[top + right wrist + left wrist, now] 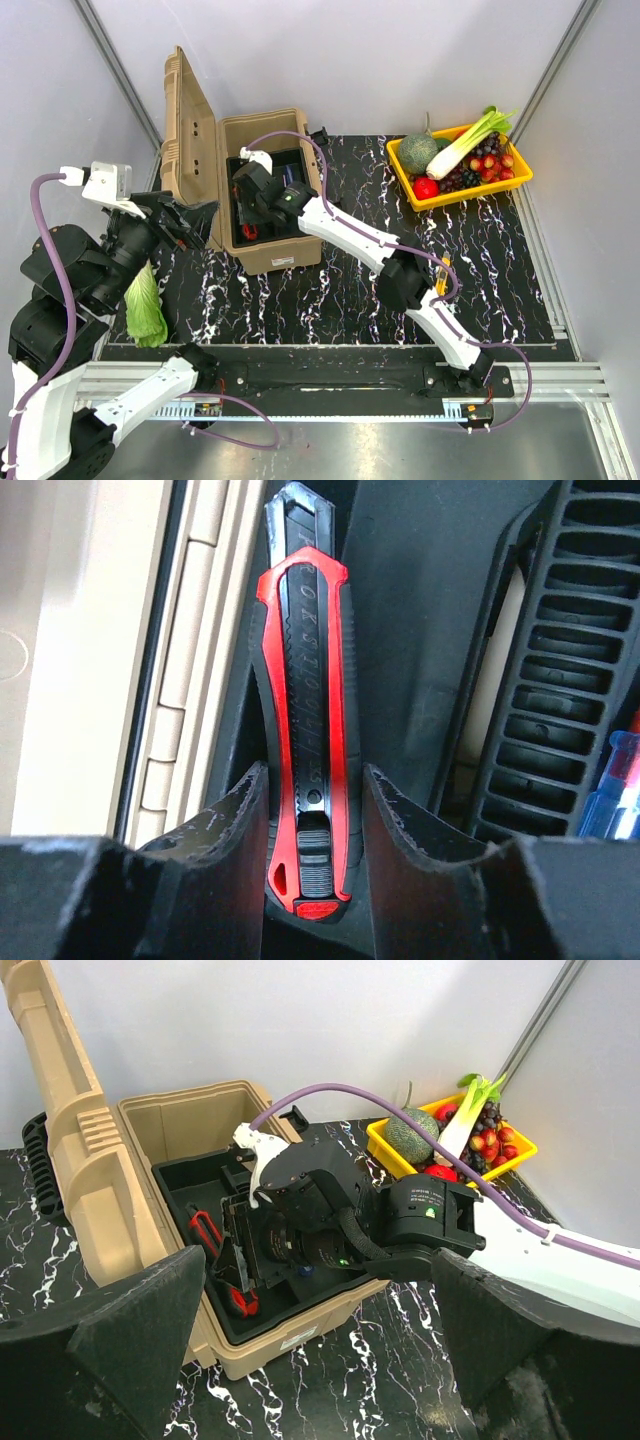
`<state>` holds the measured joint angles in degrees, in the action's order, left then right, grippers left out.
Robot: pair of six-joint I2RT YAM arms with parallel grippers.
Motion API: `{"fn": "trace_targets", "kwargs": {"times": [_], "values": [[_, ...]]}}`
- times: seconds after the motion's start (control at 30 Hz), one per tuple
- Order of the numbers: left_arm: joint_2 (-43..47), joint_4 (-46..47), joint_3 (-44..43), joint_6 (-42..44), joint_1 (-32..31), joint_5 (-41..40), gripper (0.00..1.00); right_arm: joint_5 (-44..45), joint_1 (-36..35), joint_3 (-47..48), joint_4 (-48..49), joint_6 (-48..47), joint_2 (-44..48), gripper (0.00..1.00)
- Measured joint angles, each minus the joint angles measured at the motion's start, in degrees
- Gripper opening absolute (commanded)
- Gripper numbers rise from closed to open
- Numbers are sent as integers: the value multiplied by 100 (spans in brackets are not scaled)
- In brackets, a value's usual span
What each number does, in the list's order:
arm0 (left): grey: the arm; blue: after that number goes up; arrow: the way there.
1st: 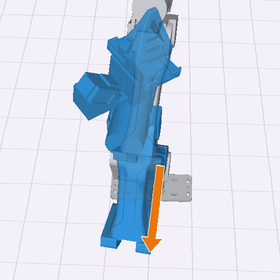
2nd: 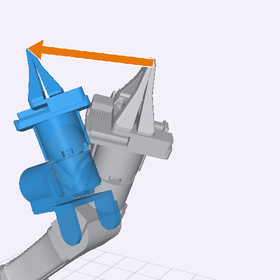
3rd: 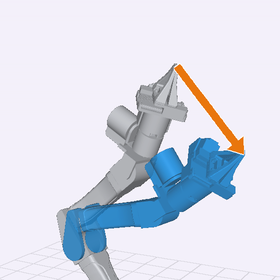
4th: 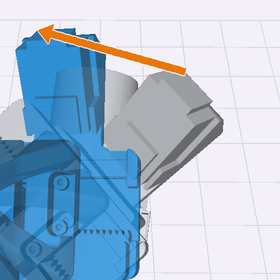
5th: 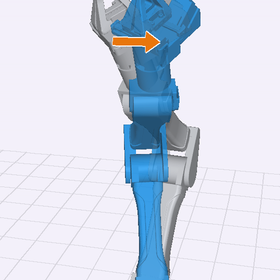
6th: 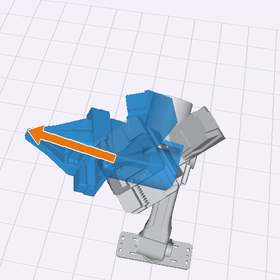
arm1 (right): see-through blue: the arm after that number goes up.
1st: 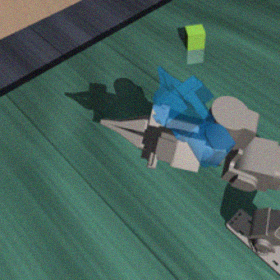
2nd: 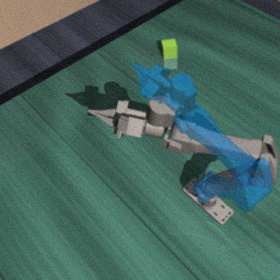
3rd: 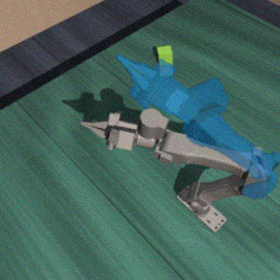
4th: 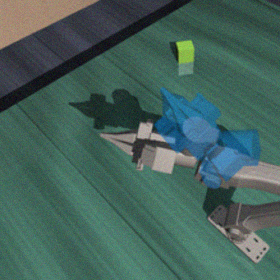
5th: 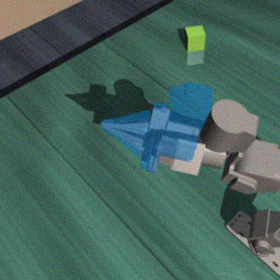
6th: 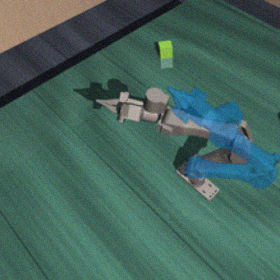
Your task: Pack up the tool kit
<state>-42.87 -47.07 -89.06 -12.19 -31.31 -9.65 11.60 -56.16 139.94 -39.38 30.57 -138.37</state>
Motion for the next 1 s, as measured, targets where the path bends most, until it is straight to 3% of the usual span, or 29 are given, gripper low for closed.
{"fn": "trace_targets", "kwargs": {"times": [0.2,0.67,1.0], "values": [[4,-2,0,15,0,-33,99,28,31,22,-7,212,-48,36],[20,-7,7,20,0,-79,99,-422,219,118,-31,772,-131,59],[55,-9,7,22,0,-98,99,-570,271,129,-131,1054,-46,60]]}}
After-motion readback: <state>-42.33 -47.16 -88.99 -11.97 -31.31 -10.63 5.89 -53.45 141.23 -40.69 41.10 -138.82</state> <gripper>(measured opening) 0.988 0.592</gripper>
